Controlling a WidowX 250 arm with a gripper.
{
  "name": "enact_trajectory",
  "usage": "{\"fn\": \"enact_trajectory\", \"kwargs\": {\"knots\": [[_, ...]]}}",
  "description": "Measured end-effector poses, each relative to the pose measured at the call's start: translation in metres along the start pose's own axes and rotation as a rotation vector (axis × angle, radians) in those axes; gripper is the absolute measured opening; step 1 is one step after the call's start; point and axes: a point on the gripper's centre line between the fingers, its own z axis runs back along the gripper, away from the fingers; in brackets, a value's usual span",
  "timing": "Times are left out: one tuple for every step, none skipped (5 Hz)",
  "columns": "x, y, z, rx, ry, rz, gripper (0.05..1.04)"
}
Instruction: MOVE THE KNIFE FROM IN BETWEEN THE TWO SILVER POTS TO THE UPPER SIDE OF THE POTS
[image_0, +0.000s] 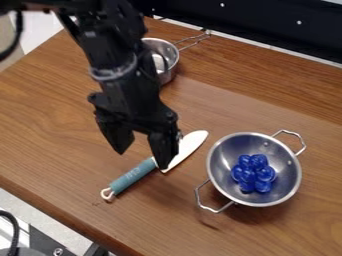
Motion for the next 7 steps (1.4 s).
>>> {"fn": "enact_trajectory", "kwargs": {"knots": [[-0.001,0.006,-0.014,0.062,0.058,-0.024,0.999],[0.004,0.018,-0.011,0.082,0.068,-0.050,0.999],[0.000,0.024,-0.017,0.111,0.055,-0.082,0.999],[-0.007,0.022,-0.025,0.105,0.055,-0.116,0.999],[-0.009,0.020,-0.029,0.068,0.040,-0.144,0.999],[-0.011,0.020,-0.033,0.086,0.030,-0.148,0.999],[-0.012,0.020,-0.039,0.126,0.009,-0.146,0.949]]}}
